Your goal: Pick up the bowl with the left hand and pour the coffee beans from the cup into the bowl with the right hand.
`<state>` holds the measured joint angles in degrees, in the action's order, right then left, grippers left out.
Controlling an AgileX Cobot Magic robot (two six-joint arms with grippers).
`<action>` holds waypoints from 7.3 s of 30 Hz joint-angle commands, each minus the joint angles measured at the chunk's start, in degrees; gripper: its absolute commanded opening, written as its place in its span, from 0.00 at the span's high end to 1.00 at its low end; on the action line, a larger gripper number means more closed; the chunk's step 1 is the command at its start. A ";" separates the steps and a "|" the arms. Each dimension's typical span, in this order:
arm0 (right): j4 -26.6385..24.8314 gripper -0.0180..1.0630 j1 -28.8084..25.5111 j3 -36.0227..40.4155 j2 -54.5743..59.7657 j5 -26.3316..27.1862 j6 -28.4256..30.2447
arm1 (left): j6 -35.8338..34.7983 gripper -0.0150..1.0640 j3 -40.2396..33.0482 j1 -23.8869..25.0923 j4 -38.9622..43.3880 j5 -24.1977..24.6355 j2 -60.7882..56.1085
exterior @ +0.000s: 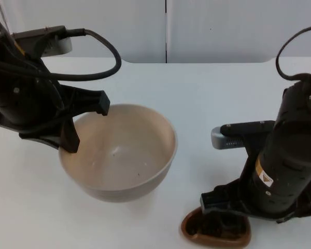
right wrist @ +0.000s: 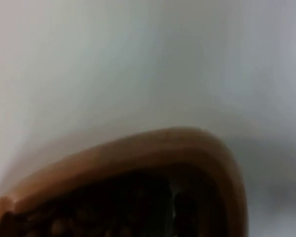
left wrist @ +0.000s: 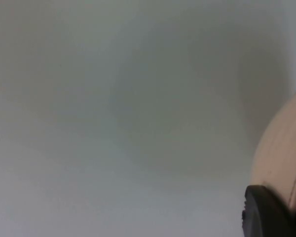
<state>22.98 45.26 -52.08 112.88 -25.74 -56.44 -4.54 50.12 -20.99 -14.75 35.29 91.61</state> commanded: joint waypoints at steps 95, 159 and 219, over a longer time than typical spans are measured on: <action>-13.80 0.98 -4.37 -42.72 -13.70 -44.23 45.50 | -0.27 0.99 -0.23 -5.80 -0.73 -1.57 -0.73; 44.20 0.98 24.71 -42.72 -5.19 -44.23 50.36 | -0.27 0.99 -0.23 -5.80 -1.10 -2.61 -0.73; 30.15 0.98 18.92 -42.83 -6.09 -44.23 42.39 | -0.27 0.99 -0.23 -5.80 -1.22 -3.01 -0.73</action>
<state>53.39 64.35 -94.64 107.74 -69.86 -13.49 -4.54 50.03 -26.46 -15.45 33.21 91.61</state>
